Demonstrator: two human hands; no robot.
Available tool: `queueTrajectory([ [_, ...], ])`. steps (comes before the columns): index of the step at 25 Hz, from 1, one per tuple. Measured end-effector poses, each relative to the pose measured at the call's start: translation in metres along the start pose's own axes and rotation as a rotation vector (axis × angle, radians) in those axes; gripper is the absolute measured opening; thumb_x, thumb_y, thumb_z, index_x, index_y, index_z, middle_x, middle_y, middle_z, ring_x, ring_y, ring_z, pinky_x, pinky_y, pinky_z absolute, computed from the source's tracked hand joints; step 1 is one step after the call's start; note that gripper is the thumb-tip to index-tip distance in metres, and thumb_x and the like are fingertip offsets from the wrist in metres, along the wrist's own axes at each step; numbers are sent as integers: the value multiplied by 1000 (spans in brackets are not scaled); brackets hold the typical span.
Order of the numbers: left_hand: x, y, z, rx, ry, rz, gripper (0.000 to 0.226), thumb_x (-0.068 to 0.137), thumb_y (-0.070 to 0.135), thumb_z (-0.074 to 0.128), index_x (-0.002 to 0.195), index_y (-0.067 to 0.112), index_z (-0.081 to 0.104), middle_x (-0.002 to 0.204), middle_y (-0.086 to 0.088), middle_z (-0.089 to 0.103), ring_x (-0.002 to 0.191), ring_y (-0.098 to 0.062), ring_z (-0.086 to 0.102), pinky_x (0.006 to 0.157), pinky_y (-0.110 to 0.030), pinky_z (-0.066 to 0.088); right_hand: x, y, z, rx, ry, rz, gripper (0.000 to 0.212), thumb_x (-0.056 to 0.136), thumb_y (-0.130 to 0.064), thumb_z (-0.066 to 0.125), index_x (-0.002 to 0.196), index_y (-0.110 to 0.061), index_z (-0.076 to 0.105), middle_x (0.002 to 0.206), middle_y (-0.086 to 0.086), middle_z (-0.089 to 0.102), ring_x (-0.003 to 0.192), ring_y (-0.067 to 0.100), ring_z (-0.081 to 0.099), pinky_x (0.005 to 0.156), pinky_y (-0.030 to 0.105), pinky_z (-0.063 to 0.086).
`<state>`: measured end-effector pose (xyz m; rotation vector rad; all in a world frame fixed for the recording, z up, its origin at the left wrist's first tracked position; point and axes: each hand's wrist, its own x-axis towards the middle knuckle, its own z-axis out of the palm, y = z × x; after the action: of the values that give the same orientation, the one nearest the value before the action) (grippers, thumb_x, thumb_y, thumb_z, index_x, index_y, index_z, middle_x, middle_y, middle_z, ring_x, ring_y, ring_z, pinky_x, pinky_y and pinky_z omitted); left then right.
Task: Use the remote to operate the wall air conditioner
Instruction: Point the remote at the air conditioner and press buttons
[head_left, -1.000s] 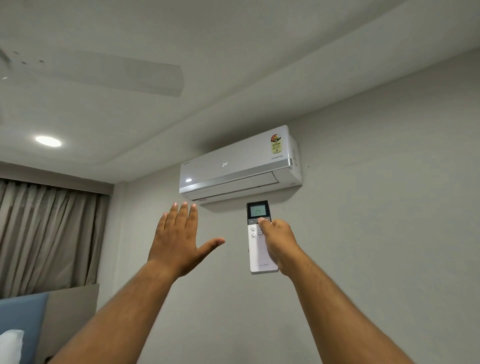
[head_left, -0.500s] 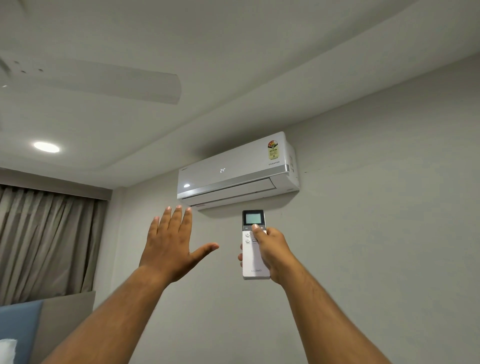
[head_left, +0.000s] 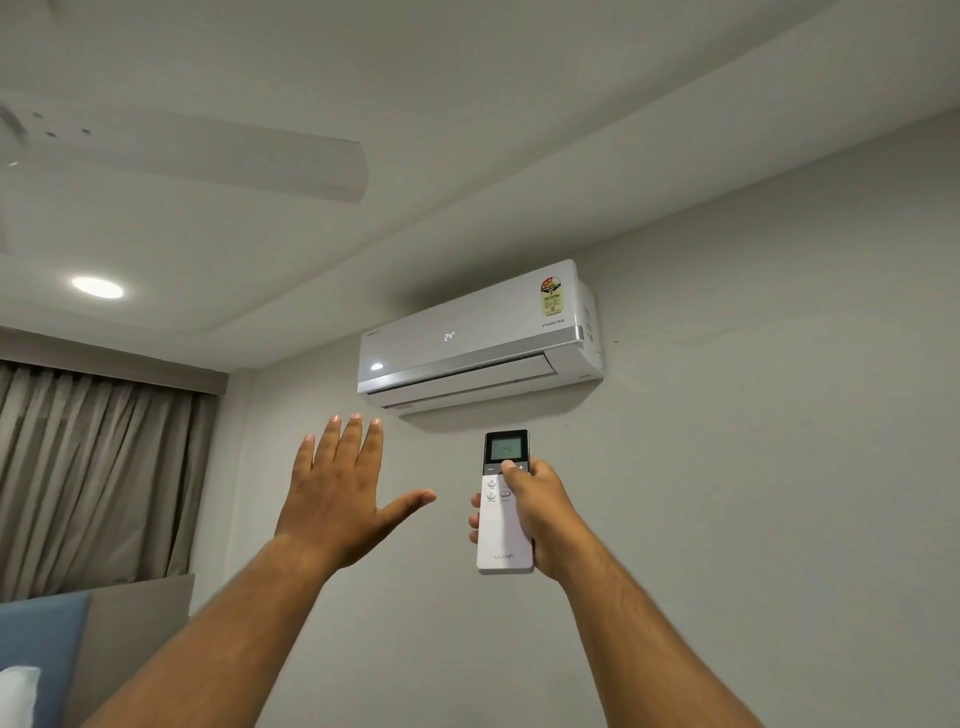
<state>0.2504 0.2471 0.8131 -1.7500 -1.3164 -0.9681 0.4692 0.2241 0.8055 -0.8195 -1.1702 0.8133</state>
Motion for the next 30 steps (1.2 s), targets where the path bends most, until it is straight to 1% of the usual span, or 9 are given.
queueTrajectory([
  [2,0,-2,1,7,2,2,120,57,91,-14,150,15,-5,161,-10,-2,147,-28,-8,117,-45,-3,0,0,2,15,-19,14,13,100,-27,47,104,-15,48,90,26,72,59,34,69,60,46,62],
  [4,-1,-3,2,6,6,11,120,58,91,-13,150,14,-4,161,-10,-2,147,-28,-8,116,-42,-6,0,0,3,13,-31,25,17,94,-22,48,106,-11,48,84,24,70,59,35,68,60,44,61],
  [7,-2,-6,3,-9,8,20,120,59,92,-10,150,13,-4,161,-11,-2,147,-27,-8,114,-40,-8,1,0,4,-12,-41,35,28,87,-15,47,113,-5,48,84,24,70,60,35,68,61,43,61],
  [12,-4,-11,3,-5,0,16,120,59,92,-10,149,13,-7,161,-11,-5,147,-27,-11,114,-40,-9,2,-3,6,2,-57,31,35,86,-10,42,119,1,47,82,25,69,59,36,68,58,43,60],
  [14,-5,-12,2,6,2,16,119,59,91,-11,149,13,-9,161,-11,-6,146,-27,-12,114,-40,-10,2,-4,7,-6,-55,34,36,86,-11,43,120,0,47,83,25,70,60,36,68,59,43,61],
  [16,-6,-13,1,13,8,18,120,58,91,-13,148,12,-11,160,-11,-8,146,-27,-13,114,-40,-10,2,-4,8,-18,-51,39,36,85,-12,44,120,-1,48,84,25,70,62,37,69,63,45,61],
  [21,-7,-14,-3,11,22,19,120,58,91,-13,148,11,-10,160,-12,-7,146,-28,-13,115,-41,-8,-1,-6,8,-25,-53,46,25,89,-11,44,113,-4,48,82,26,70,63,37,72,65,47,63],
  [26,-8,-14,-6,11,26,16,120,57,91,-14,148,12,-11,160,-12,-9,146,-28,-14,114,-40,-10,-5,-4,6,-28,-74,-14,25,92,-13,50,115,-3,52,94,24,73,68,35,74,69,47,63],
  [30,-8,-13,-7,-2,30,15,120,59,91,-11,148,12,-10,160,-12,-8,146,-28,-13,114,-40,-10,-7,-6,8,-19,-80,-40,24,91,-13,51,114,-3,53,95,23,74,68,35,74,69,47,63],
])
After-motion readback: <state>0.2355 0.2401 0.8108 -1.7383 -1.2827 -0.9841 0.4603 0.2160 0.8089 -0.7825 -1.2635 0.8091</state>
